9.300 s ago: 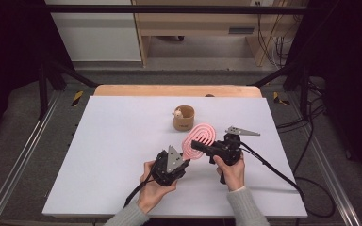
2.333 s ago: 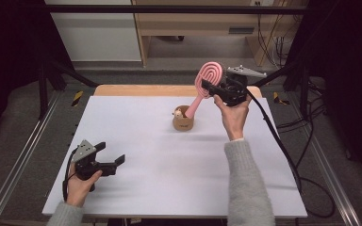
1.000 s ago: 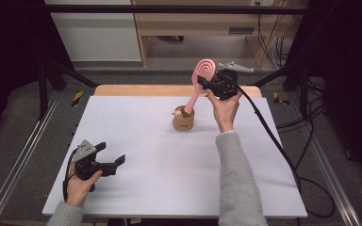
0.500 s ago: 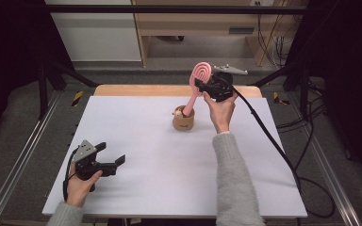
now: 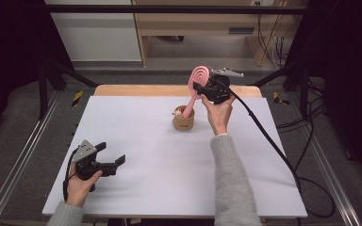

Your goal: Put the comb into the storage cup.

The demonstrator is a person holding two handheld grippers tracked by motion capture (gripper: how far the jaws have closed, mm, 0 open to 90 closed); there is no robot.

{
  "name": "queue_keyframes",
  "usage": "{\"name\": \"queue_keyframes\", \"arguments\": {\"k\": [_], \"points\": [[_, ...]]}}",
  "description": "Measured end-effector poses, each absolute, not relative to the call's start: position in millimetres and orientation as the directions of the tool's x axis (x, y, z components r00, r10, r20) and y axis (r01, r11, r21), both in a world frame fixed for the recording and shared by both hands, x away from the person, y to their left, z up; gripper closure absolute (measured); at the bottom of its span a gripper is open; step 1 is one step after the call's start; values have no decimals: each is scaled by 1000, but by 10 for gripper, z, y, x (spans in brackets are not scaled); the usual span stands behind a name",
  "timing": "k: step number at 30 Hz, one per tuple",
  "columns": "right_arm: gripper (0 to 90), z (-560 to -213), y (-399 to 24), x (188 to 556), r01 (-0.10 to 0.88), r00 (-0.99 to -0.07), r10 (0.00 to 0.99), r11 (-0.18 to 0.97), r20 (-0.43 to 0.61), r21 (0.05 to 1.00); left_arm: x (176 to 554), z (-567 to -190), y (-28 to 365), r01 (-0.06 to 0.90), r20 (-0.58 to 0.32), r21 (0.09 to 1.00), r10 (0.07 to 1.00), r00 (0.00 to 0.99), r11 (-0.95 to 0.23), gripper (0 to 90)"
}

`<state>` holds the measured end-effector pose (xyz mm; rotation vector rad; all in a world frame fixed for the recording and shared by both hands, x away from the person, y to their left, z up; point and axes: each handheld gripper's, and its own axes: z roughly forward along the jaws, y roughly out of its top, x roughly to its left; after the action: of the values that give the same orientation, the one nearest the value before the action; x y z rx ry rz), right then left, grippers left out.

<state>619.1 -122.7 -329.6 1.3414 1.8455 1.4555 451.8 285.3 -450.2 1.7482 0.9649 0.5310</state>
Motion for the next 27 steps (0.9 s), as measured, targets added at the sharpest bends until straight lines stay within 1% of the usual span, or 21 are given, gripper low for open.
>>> {"name": "queue_keyframes", "arguments": {"k": [16,27], "points": [[628,-3514,-1203,6230,452,-422,873,-32,245,891,4517,-4501,2849,356,-88,922,809,582,-156,21],[627,-3669,-1236,6252,486,-406,869,-57,283,872,4517,-4504,2844,356,-87,921,808,583,-158,21]]}}
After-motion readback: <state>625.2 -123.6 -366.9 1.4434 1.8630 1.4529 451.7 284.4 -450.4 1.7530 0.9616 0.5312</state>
